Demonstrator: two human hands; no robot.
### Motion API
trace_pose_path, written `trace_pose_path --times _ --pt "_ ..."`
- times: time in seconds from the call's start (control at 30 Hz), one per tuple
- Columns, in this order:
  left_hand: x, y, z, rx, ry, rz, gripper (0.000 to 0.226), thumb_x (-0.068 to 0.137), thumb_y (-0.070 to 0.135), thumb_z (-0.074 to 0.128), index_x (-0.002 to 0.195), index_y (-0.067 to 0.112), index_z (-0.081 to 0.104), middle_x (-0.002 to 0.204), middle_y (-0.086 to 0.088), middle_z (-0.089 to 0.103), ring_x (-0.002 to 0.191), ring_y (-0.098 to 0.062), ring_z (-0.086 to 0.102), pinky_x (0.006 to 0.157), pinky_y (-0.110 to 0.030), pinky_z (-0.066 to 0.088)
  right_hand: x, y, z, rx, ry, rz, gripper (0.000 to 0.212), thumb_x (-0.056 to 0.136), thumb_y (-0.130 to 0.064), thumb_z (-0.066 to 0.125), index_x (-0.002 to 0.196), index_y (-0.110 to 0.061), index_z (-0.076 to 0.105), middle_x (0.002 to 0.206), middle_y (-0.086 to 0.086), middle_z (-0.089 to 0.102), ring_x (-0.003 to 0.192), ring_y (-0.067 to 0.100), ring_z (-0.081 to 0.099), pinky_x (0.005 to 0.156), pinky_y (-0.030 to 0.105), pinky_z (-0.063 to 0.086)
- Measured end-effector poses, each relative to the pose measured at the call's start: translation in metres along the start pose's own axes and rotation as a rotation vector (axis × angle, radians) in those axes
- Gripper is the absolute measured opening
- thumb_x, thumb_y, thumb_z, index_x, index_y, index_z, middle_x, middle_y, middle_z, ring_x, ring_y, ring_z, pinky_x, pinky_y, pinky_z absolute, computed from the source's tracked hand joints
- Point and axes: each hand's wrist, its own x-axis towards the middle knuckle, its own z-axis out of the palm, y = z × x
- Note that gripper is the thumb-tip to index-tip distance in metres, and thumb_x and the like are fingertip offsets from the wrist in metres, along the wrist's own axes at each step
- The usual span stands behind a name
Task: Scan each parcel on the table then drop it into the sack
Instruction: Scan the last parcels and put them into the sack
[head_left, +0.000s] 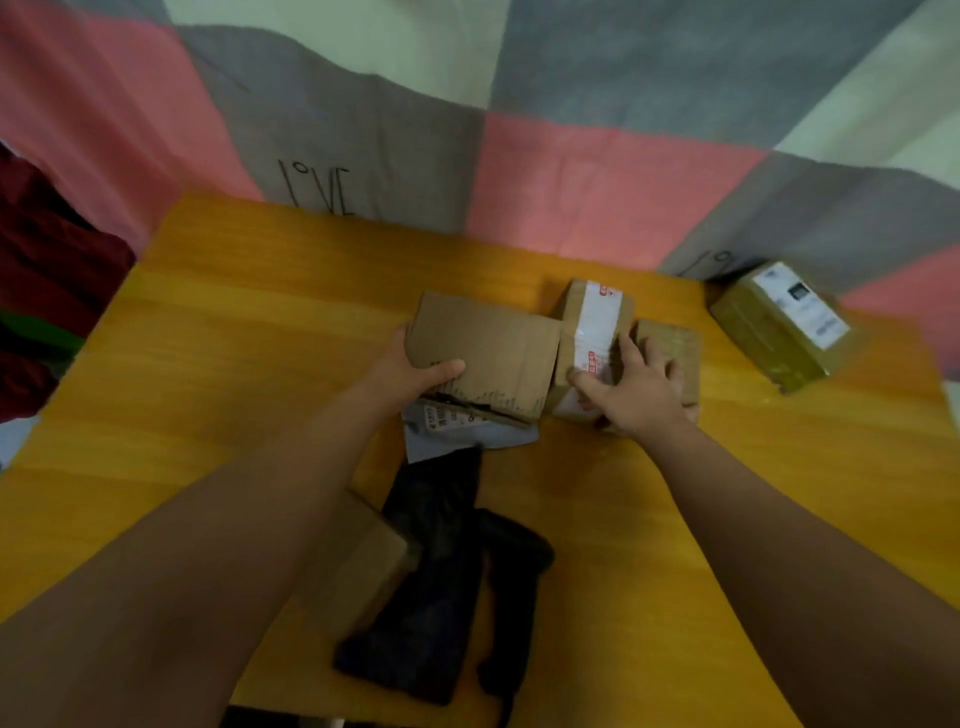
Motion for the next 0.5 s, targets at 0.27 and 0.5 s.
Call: trace_pose_path --times 0.27,0.5 --pt "-0.032 0.0 0.072 0.33 -0.066 -0.103 0.109 0.071 0.047 0.077 0.151 0.015 0.011 0.149 -0.009 0.033 0.134 -0.028 0.037 0.106 -0.04 0.037 -0.06 0.091 -0.011 0.01 -0.06 0.091 0.087 0.084 -0.073 0.044 0.153 -0.033 0.009 0.162 -0.006 -0.003 0.148 0.031 -0.003 0.11 0.068 0.01" --pt "-0.028 0.072 0.184 0.931 0.189 0.32 0.09 0.086 0.069 0.043 0.154 0.023 0.003 0.161 -0.011 -0.003 0.147 -0.031 -0.008 0.116 -0.053 -0.005 -0.033 0.141 -0.047 0.018 0.25 0.012 0.078 0.088 -0.062 0.047 0.152 -0.028 0.016 0.158 0.012 0.012 0.145 0.031 0.011 0.117 0.051 0.012"
